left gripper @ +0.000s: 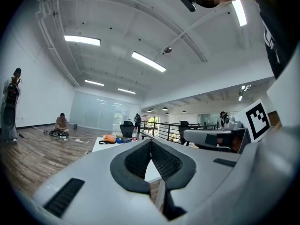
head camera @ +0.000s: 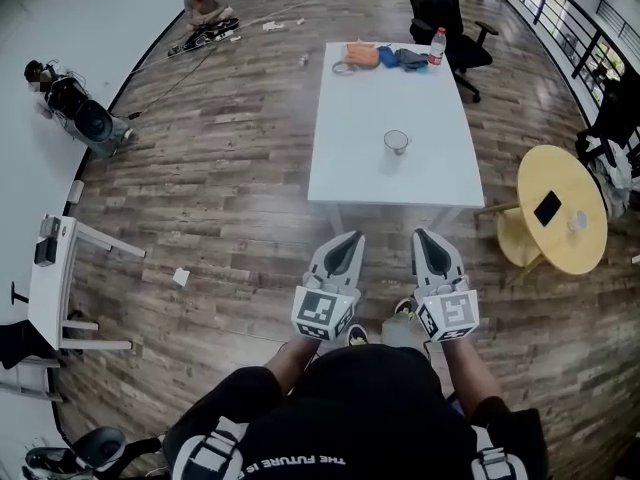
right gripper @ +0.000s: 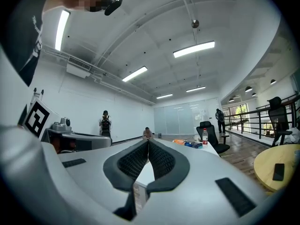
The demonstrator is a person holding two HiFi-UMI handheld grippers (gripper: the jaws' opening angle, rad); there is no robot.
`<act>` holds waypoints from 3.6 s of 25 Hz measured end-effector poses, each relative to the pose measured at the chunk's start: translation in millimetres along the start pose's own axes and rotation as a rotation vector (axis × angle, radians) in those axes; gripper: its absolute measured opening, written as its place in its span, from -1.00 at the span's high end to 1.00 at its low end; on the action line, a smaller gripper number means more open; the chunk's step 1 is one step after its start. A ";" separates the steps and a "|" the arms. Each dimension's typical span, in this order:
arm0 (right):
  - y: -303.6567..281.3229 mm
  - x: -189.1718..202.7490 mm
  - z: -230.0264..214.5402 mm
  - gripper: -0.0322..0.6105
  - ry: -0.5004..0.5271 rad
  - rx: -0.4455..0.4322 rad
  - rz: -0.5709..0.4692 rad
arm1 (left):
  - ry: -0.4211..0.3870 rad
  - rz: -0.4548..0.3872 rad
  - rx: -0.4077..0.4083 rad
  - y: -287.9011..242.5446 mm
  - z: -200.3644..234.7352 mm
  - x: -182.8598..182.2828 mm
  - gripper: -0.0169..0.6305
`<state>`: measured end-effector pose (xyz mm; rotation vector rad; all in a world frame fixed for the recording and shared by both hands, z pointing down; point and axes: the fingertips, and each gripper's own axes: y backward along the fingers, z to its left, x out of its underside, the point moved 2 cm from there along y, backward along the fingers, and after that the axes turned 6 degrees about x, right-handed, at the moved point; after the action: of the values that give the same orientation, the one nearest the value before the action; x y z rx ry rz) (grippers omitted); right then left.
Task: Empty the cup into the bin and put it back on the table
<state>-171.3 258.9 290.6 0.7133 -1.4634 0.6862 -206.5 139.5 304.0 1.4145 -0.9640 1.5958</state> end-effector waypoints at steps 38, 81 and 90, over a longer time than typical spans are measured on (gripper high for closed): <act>-336.1 76.4 -244.4 0.85 -0.025 -0.026 0.151 | 0.034 0.175 0.020 -358.1 179.1 54.6 0.89; -399.4 272.7 -264.6 0.51 0.046 -0.155 0.613 | -0.068 0.230 0.282 -421.5 227.3 176.6 -0.13; -410.4 306.3 -257.8 0.51 0.083 -0.249 0.604 | -0.128 0.310 0.339 -424.1 219.6 232.9 -0.16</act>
<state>310.2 197.9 595.8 0.0368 -1.6609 0.9522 251.0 128.4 574.0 1.6745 -1.0630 1.9895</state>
